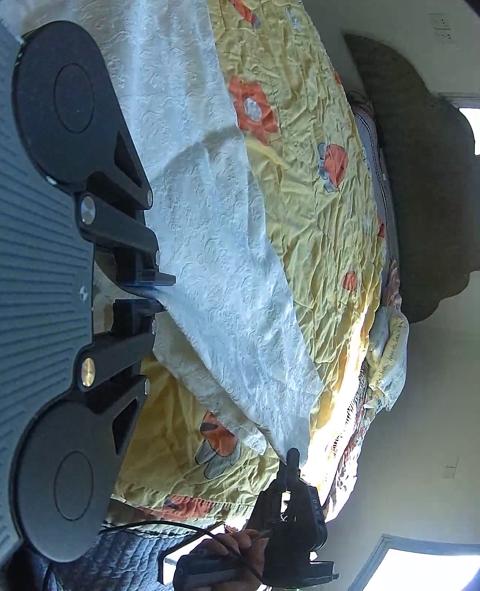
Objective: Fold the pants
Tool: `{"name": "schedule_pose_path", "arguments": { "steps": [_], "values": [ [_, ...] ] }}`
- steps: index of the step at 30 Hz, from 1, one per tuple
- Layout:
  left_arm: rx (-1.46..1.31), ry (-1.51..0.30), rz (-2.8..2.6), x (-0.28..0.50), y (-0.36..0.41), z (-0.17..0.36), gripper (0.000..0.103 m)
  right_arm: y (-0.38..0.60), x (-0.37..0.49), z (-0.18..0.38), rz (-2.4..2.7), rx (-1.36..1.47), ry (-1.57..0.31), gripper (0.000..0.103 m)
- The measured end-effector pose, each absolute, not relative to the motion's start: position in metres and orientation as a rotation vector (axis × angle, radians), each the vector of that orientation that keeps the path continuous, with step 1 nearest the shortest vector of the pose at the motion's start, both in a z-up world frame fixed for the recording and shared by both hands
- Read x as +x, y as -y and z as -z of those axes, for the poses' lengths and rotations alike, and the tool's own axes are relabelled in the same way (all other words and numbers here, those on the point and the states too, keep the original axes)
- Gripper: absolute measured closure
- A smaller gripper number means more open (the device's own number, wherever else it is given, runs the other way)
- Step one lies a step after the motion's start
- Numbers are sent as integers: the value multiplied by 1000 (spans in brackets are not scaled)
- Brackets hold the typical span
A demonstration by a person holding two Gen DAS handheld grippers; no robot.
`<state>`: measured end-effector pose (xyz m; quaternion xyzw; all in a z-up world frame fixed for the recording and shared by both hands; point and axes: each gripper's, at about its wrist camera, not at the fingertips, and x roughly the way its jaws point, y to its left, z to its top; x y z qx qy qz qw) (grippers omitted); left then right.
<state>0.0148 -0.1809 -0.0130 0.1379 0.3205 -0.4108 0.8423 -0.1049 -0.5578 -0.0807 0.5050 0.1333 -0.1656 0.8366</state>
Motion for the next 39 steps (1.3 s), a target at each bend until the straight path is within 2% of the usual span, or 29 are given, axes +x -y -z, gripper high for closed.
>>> {"name": "schedule_pose_path", "arguments": {
  "steps": [5,6,7,8,9,10,12,14,16,17,18,21,24,27,31,39],
  "values": [
    [295,-765,865,24,187,34,96,553,-96,94,412,902,-442,94],
    [290,-768,865,25,186,33,83,551,-93,95,418,869,-448,92],
    [283,-770,873,26,184,31,81,549,-93,91,430,847,-447,91],
    [273,-775,887,26,183,28,80,548,-93,86,456,819,-439,87],
    [267,-777,887,26,181,26,71,546,-94,80,515,776,-426,77],
    [263,-781,893,26,180,25,66,542,-96,71,605,711,-399,73],
    [242,-807,915,26,177,21,63,524,-97,50,712,573,-333,70],
    [213,-822,946,25,170,16,61,498,-87,33,560,478,-312,70],
    [190,-817,954,24,162,11,55,468,-61,26,283,438,-392,60],
    [178,-813,944,24,157,9,53,453,-48,29,154,446,-450,50],
    [163,-807,923,25,149,6,51,441,-35,36,64,455,-502,48],
    [130,-799,828,33,125,1,51,417,-6,63,42,404,-626,48],
    [85,-800,698,43,87,-5,51,406,1,62,158,397,-600,45],
    [25,-797,574,47,42,-12,51,367,10,40,19,326,-541,45],
    [-55,-770,359,42,-27,-19,51,263,32,15,-334,112,-528,45],
    [-337,-766,-136,25,-189,-25,51,71,29,7,-814,-276,-421,47]
  ]
}}
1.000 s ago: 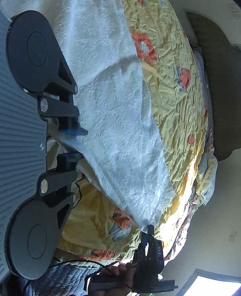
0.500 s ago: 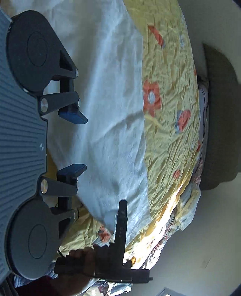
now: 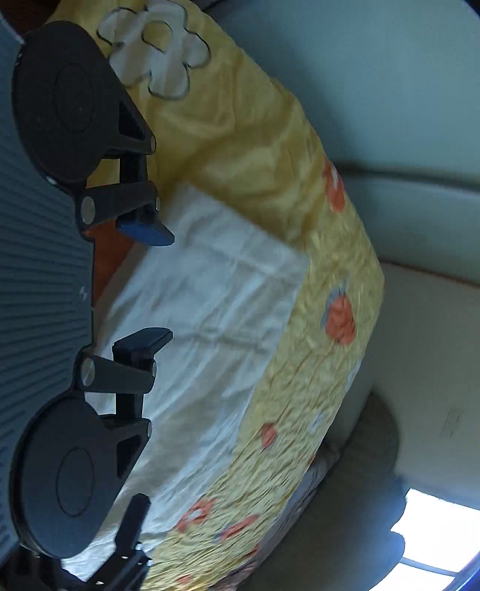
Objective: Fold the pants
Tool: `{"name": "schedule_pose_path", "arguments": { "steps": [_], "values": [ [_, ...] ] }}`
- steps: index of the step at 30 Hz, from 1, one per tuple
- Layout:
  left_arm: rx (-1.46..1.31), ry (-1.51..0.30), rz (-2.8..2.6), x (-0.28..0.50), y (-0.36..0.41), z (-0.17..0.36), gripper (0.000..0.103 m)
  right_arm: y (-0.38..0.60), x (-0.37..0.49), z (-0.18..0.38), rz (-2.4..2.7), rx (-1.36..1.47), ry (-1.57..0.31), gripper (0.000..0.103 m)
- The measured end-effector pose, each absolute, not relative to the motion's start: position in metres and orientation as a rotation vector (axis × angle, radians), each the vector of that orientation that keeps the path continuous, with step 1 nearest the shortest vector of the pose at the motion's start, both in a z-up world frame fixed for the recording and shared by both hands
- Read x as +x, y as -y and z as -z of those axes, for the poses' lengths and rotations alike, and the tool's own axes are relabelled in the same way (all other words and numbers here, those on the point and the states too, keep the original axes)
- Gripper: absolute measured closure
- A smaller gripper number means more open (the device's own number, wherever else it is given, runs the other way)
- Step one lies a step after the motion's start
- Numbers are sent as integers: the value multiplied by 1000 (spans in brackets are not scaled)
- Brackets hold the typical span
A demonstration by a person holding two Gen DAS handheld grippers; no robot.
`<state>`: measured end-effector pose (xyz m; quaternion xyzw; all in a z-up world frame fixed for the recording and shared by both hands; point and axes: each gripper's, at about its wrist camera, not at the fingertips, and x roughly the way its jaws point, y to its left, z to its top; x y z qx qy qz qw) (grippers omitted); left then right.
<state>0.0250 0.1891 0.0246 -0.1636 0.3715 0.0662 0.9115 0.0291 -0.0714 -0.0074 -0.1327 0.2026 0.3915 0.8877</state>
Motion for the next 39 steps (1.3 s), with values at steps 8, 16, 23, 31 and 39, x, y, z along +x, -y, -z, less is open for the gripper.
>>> {"name": "schedule_pose_path", "arguments": {
  "steps": [8,16,23,31,39],
  "values": [
    [-720,-787,-110,25,-253,-6,53,-52,18,25,-965,-640,-264,50],
    [-757,-766,-123,30,-251,1,95,-94,29,46,-928,-753,-244,91],
    [-660,-669,-187,29,-244,-4,95,-100,35,37,-953,-692,-236,97],
    [-583,-717,-226,27,-237,2,95,-64,36,18,-1004,-523,-351,96],
    [-525,-729,-260,29,-228,2,95,123,104,-6,-638,-279,-550,96]
  ]
}}
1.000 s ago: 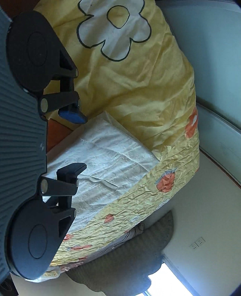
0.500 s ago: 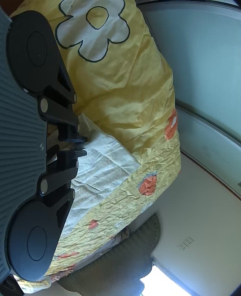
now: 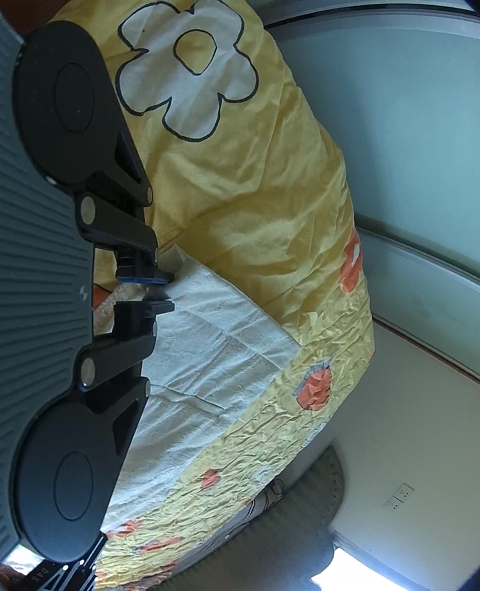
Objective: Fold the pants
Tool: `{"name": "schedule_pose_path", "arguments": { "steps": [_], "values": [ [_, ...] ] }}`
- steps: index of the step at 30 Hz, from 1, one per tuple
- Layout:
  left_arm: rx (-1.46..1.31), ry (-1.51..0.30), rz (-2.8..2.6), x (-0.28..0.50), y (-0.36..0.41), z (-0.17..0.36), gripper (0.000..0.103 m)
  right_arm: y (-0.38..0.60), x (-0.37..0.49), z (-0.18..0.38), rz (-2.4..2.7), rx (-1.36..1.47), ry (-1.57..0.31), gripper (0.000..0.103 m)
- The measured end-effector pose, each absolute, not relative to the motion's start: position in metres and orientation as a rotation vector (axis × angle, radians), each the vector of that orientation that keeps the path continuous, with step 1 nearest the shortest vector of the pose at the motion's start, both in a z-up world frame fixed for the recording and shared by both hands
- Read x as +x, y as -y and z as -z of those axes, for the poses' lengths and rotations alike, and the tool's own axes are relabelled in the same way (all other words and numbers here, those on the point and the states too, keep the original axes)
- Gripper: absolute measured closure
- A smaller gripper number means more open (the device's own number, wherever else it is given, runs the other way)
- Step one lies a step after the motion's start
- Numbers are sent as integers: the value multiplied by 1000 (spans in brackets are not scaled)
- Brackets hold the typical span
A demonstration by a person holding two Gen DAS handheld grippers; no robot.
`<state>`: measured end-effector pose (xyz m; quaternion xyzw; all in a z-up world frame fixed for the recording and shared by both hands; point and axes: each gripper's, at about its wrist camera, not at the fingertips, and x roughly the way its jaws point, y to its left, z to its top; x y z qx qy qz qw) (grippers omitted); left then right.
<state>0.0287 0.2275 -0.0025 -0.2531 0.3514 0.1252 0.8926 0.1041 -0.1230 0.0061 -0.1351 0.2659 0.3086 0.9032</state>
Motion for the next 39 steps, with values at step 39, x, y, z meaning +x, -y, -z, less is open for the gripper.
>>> {"name": "schedule_pose_path", "arguments": {
  "steps": [39],
  "values": [
    [181,-813,397,66,84,20,54,421,99,57,-29,58,-724,93]
  ]
}}
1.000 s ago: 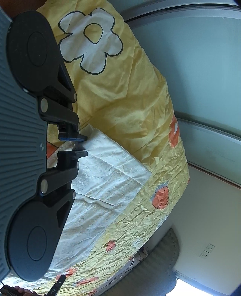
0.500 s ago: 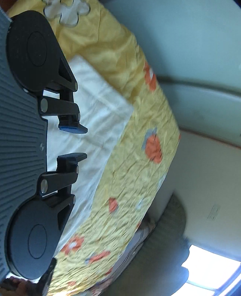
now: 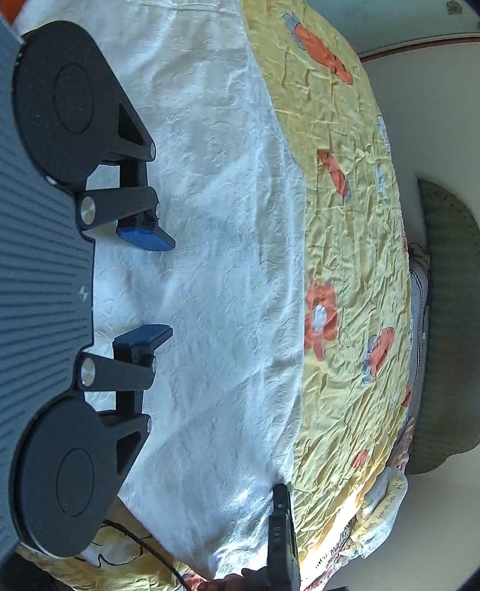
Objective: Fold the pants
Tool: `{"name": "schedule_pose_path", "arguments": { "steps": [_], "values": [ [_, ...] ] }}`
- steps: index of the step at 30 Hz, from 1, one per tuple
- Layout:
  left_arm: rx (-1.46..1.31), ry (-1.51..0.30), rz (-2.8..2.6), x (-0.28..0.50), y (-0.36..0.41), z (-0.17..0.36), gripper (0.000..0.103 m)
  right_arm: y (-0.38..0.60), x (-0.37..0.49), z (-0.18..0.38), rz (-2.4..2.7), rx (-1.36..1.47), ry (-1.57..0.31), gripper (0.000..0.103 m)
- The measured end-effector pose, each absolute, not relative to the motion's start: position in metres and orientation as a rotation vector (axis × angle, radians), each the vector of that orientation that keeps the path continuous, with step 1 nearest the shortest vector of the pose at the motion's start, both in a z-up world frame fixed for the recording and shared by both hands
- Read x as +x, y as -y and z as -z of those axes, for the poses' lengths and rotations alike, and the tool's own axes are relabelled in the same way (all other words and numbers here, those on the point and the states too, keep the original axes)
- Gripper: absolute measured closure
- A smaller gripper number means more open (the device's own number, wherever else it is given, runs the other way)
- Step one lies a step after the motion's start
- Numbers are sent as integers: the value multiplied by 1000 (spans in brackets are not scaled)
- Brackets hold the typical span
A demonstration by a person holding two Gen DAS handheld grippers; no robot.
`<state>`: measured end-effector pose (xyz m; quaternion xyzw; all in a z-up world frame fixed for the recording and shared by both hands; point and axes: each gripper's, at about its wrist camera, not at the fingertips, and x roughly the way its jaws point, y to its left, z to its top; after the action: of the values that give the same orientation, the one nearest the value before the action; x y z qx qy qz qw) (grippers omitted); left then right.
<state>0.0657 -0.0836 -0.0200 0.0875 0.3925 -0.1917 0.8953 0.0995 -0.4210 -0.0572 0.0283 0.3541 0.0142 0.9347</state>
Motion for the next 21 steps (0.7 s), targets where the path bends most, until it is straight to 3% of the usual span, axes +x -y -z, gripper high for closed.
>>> {"name": "schedule_pose_path", "arguments": {
  "steps": [8,13,16,21],
  "values": [
    [132,-812,500,76,117,13,52,431,77,51,3,31,-732,92],
    [162,-776,538,70,142,18,52,460,65,56,331,-22,-679,92],
    [175,-725,527,68,152,22,40,474,41,50,175,135,-660,91],
    [196,-750,497,74,165,39,39,480,23,69,363,64,-661,87]
  ]
}}
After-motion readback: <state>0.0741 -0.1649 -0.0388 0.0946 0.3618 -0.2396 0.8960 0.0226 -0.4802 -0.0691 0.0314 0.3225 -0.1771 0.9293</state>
